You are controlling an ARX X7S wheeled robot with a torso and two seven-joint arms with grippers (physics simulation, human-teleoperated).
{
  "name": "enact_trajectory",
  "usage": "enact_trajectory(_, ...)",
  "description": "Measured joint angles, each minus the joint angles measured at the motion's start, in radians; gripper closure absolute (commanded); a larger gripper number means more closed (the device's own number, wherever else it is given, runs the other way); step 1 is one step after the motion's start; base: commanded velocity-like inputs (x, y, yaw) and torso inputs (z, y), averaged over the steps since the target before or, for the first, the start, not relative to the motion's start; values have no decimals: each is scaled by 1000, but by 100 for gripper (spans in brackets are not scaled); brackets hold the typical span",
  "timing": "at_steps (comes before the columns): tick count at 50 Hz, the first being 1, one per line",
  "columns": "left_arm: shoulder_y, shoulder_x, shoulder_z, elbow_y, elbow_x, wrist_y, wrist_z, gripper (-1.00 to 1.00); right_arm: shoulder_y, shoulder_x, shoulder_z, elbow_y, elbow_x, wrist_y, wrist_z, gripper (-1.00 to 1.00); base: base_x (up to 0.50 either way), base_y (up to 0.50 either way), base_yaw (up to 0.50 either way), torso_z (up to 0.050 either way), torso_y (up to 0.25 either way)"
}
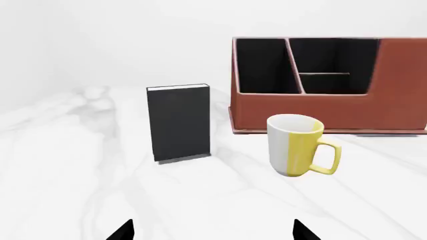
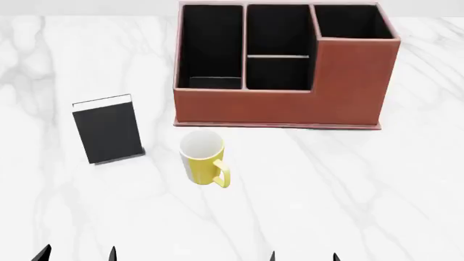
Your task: Pick up the yellow and white mug and place it to the right of the caddy.
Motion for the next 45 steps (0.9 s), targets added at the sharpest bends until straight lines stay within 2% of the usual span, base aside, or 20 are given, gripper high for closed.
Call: enact_trajectory(45,1,-77,85,3,-95,17,-86,-100,3,75,-92,-6,88,33,86,-100,0,0,0,0,0)
